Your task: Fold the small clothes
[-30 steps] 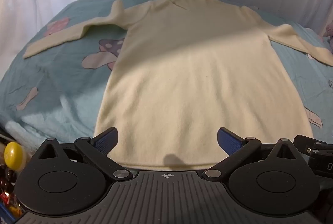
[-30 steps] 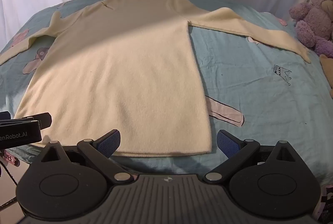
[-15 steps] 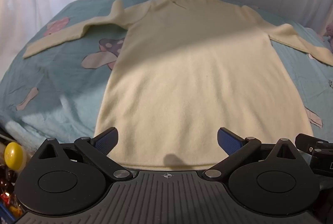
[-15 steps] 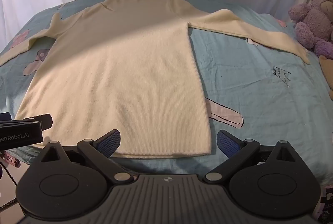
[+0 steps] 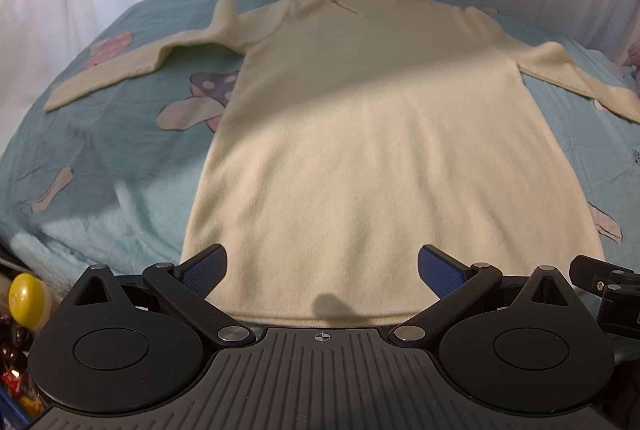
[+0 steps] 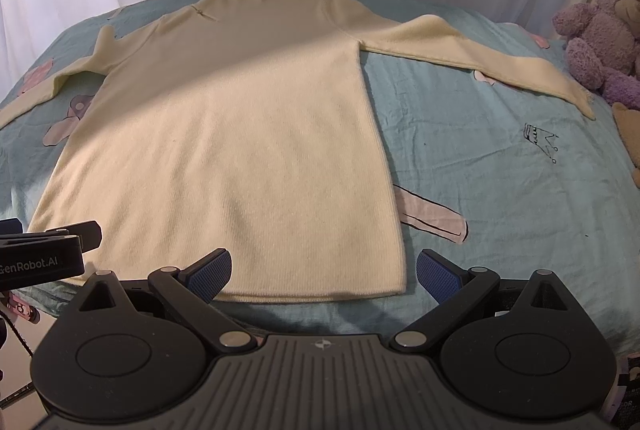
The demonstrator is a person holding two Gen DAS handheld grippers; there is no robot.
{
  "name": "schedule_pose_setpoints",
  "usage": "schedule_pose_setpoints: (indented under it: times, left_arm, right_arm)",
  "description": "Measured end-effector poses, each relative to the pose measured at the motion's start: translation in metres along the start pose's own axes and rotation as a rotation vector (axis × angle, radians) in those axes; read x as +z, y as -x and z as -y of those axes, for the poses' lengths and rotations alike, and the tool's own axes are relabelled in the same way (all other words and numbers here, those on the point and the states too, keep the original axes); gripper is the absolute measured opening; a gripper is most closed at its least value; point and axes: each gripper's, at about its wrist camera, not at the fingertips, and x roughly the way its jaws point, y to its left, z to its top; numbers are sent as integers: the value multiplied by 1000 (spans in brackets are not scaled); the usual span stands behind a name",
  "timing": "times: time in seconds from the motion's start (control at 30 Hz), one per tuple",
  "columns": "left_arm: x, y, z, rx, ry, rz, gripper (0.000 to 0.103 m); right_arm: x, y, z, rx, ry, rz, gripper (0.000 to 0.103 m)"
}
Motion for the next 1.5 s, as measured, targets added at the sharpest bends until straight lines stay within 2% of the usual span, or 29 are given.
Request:
schedule_pose_setpoints:
  times: [1.5]
  left_arm:
    - [-1, -2, 3, 12, -10, -15, 103]
  right_arm:
    - [-3, 2, 4, 7, -24, 7, 99]
